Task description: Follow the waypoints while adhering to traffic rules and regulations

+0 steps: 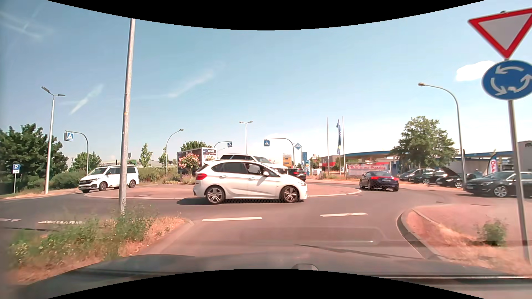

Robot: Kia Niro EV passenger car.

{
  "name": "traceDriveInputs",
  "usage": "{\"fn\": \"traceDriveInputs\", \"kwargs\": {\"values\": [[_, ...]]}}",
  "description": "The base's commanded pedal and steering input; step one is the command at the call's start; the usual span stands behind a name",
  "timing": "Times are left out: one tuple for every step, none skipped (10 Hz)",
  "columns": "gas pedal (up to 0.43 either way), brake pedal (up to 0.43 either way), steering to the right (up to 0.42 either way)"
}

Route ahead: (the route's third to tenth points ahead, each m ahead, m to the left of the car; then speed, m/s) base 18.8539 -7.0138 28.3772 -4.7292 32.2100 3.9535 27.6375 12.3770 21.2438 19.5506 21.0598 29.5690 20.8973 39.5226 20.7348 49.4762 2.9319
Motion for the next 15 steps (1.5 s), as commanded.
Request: {"fn": "traceDriveInputs", "kwargs": {"values": [[0.378,0.0,0.078],[0.398,0.0,0.097],[0.398,0.0,0.113],[0.398,0.0,0.136],[0.398,0.0,0.157],[0.398,0.0,0.18],[0.398,0.0,0.192],[0.398,0.0,0.201],[0.398,0.0,0.204],[0.319,0.0,0.209],[0.248,0.0,0.216],[0.189,0.0,0.226],[0.098,0.0,0.235],[0.039,0.0,0.241],[0.0,0.0,0.249]]}}
